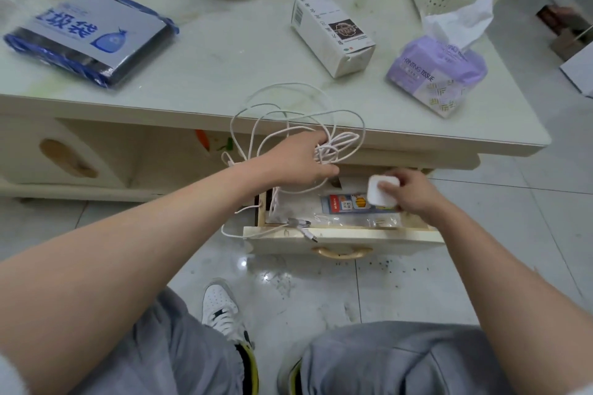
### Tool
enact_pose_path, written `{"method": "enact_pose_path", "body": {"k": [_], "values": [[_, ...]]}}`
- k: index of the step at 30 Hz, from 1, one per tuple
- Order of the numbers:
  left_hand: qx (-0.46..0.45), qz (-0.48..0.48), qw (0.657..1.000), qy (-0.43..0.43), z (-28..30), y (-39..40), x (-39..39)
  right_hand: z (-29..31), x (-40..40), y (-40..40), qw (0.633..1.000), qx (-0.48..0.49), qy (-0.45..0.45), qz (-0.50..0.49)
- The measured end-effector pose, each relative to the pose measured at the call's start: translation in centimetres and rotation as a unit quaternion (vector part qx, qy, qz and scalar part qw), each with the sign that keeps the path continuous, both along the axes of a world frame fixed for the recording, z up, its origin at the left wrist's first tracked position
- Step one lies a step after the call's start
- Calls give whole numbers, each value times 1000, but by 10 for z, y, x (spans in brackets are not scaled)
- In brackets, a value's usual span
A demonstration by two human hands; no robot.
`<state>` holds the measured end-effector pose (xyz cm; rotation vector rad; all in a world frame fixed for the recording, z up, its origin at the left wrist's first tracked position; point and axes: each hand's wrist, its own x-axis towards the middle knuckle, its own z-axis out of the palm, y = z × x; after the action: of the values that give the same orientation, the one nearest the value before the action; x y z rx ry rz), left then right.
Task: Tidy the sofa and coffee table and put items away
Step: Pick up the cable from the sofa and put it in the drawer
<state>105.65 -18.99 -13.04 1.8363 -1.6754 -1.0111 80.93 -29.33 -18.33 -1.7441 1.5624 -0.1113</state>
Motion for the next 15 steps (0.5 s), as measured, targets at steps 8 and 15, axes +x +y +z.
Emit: {"method": "enact_pose_path", "body": {"k": [8, 15], "values": [[24, 19, 993, 114, -9, 1, -2, -60, -7, -7, 962, 85, 224, 128], [53, -36, 957, 284, -37, -2, -77, -62, -11, 0, 974, 63, 171, 137]]}}
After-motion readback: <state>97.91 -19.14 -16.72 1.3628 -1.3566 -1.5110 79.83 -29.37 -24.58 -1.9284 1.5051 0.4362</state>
